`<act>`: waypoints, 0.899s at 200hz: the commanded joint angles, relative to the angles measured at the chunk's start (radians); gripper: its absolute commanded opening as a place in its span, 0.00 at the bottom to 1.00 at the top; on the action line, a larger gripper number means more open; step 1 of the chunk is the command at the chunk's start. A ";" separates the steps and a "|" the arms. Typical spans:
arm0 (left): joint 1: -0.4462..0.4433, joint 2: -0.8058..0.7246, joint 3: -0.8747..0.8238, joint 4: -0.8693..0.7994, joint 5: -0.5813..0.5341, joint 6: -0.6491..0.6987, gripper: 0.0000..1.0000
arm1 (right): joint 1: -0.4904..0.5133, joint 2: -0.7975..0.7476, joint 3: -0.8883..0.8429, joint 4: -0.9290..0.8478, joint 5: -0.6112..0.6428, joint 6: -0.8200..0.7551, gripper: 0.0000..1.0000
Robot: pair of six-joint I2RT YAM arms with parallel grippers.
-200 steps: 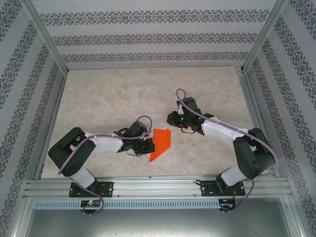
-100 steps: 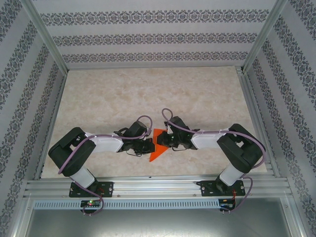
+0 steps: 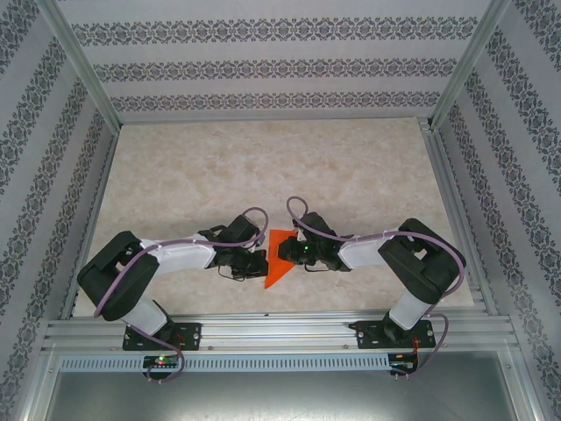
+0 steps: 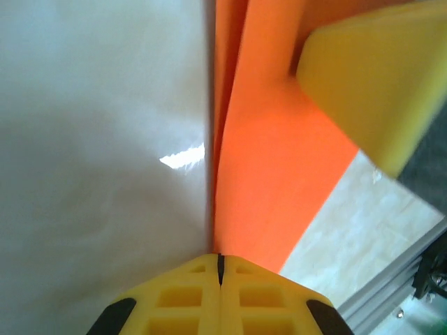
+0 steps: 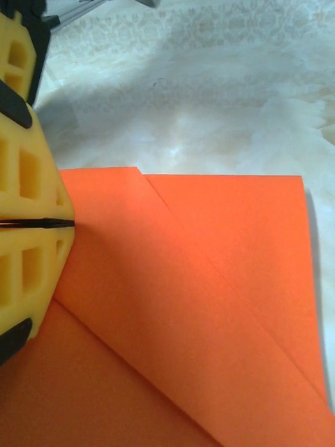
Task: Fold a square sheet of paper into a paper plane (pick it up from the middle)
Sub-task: Fourth fold the wing at the center of the table.
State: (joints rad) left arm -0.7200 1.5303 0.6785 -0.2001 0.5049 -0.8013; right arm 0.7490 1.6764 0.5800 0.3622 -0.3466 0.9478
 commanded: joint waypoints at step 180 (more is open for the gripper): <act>0.002 -0.034 -0.284 0.355 0.119 -0.303 0.24 | 0.072 0.118 -0.037 -0.184 0.204 0.038 0.10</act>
State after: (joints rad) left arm -0.7166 1.4689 0.4595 0.1490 0.5835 -1.0904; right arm 0.8097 1.6993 0.5964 0.3954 -0.2245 0.9752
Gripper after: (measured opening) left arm 0.244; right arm 0.098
